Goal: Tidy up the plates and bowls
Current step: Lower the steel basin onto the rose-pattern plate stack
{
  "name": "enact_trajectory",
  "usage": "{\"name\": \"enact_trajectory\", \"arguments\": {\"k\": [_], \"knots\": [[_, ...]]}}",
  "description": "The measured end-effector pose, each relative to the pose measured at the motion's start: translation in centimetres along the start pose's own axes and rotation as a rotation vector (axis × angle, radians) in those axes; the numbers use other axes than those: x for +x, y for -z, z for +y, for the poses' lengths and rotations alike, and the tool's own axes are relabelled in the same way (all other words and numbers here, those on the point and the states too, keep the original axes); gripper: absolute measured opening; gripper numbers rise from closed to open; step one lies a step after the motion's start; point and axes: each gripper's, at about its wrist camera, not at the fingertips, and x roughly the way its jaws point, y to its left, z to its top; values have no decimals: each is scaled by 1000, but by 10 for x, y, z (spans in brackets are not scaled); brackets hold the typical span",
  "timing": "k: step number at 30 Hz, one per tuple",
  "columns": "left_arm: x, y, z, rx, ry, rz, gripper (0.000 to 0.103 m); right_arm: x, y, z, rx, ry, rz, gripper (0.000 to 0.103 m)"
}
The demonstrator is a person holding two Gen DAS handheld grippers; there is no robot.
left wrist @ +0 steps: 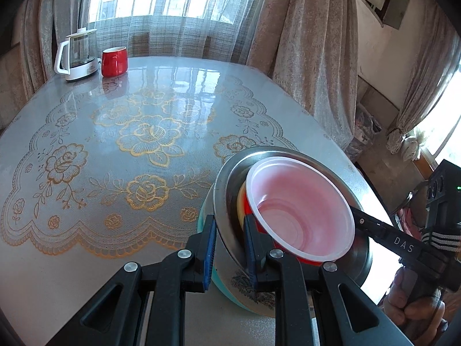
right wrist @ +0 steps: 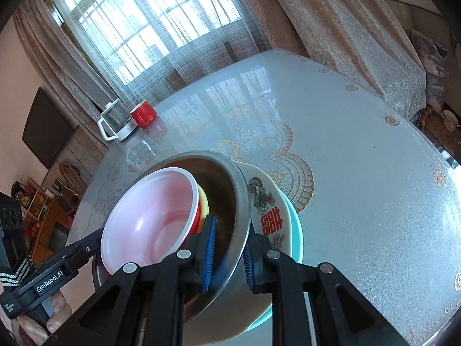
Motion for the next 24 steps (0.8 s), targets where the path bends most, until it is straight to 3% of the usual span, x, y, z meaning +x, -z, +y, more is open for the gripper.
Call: {"name": "enact_trajectory", "arguments": {"k": [5,17,24], "knots": [[4,5,-8,44,-20,-4,19,5,2,-6,2,20,-3,19],[6,6,-8,26,-27,19,19,5,2,-11,36,-10,5,19],[3,9,-10,26,-40,12,20,-7,2,-17,68,-28,-20,24]]}}
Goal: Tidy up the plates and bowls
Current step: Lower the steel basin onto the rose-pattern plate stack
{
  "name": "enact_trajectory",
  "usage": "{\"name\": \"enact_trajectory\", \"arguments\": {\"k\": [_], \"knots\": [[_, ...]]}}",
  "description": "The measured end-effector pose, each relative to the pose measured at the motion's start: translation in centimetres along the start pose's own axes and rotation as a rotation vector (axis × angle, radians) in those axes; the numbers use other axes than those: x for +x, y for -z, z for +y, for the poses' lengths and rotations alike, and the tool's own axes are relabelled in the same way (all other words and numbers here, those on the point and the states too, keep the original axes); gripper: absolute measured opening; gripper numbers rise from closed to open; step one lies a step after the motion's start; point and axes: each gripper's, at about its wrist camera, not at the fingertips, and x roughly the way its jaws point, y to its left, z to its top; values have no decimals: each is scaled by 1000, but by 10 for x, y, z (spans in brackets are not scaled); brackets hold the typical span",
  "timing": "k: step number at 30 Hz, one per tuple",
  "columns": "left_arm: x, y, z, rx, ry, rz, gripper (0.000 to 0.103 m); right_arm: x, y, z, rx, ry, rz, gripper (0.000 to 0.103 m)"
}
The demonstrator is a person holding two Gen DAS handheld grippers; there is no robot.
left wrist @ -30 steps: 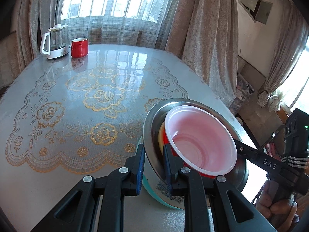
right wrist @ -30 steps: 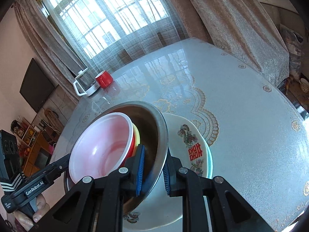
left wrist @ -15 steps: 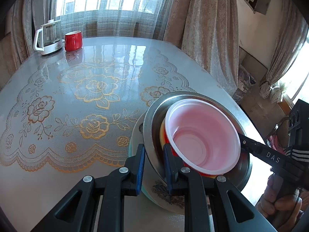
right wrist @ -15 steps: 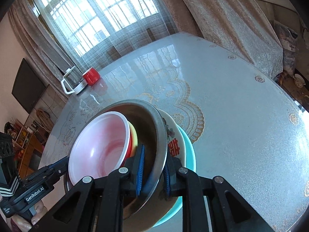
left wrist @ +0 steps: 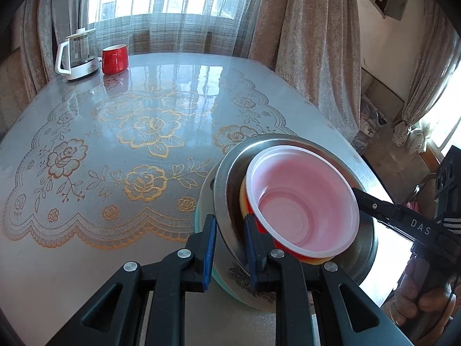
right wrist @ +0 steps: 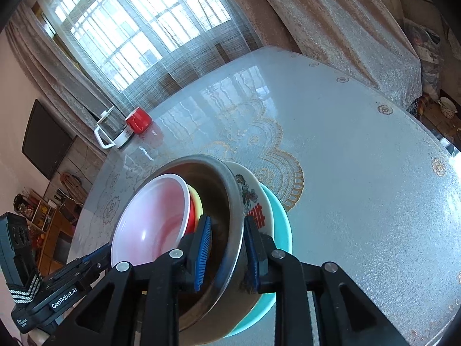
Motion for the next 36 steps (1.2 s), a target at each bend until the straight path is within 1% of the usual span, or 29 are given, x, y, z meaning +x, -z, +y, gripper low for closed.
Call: {"name": "enact_trajectory", "arguments": {"k": [9,10,11,15,22,31,36], "knots": [[-2,3,-2,-4,-11,-6,20,-15,4,-1,-4,15,-49,24],[-3,3,-2,-3,-14,-7,20,-15,5,-2,-4,17,-50,23],[-3,3,-3,-1,-17,-9,20,-14,6,-2,-6,22,-49,18],[-3,3,-6,9,-37,-10,20,-12,8,1,-13,22,-51,15],[-4,4,-6,16,-49,-22,20,-9,10,5,-39,39,-51,15],[-6,6,-8,27,-73,-31,21,-6,11,5,-35,27,-38,15],[-6,6,-8,27,-75,-32,21,-5,10,4,-36,27,-35,15]]}}
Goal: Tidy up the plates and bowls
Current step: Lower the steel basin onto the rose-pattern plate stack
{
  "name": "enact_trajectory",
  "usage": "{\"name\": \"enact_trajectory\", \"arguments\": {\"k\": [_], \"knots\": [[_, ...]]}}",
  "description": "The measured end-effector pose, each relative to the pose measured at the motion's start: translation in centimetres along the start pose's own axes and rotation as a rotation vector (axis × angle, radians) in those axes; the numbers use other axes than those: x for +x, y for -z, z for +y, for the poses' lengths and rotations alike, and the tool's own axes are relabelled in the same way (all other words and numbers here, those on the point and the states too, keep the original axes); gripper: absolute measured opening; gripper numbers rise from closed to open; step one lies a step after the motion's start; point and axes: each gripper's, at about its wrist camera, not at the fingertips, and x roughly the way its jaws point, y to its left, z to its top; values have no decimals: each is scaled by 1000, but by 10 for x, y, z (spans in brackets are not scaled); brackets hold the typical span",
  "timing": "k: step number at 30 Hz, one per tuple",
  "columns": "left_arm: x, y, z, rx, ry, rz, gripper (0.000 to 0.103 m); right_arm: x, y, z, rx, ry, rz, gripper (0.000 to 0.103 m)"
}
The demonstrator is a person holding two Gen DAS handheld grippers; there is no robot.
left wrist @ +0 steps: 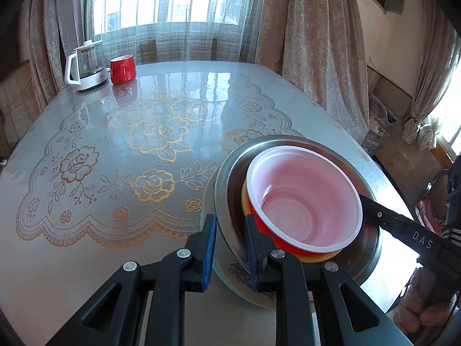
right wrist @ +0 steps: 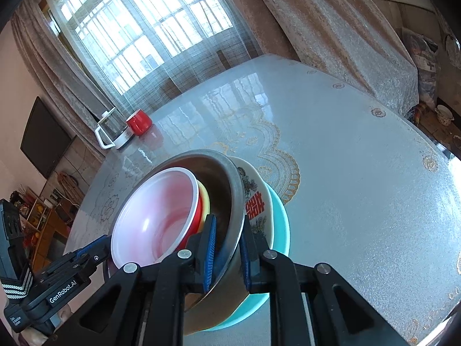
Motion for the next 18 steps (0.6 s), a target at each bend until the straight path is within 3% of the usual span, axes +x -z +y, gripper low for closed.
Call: {"name": "enact_trajectory", "arguments": {"k": [18], "knots": [[-7,4,-3,-1,-27,-18,21,1,1,-1,6,-3,-10,15]]}}
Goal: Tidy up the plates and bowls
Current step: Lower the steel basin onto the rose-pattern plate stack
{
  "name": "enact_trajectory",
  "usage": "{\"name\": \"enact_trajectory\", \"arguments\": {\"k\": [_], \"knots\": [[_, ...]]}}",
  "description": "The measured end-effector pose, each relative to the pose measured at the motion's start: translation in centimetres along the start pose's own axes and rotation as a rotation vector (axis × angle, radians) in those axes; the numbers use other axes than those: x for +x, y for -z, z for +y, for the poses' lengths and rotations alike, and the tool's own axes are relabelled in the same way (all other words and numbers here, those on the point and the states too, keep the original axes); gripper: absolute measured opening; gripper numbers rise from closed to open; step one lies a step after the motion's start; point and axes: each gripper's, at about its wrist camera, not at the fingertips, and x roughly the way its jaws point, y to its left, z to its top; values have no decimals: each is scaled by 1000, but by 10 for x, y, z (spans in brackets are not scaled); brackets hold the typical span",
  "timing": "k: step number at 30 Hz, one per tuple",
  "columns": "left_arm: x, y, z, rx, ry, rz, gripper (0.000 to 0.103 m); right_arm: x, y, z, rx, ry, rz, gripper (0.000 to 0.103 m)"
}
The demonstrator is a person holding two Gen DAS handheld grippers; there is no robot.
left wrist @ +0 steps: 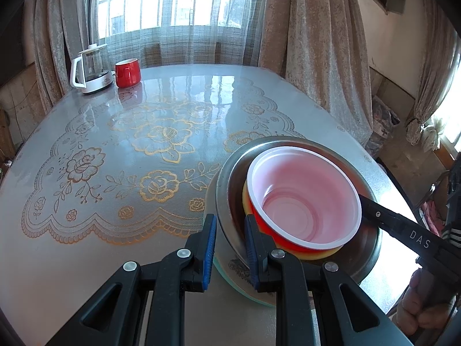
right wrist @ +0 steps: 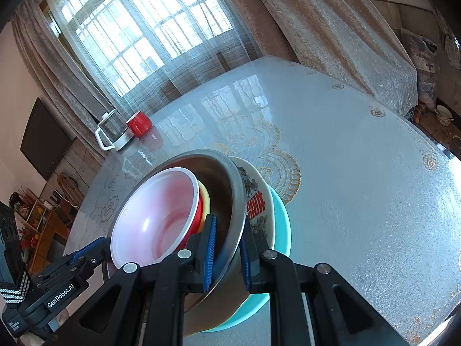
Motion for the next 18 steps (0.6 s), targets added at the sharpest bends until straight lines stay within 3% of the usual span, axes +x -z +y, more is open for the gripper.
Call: {"name": "enact_trajectory", "arguments": {"k": [12,18], "knots": [[-11,2,8,-21,1,-24,21,-1,-1,0,21,-4,10,18],[-19,4,19,-52,-9,-38,21,-9,-1,2,13,-4,-7,26]]}}
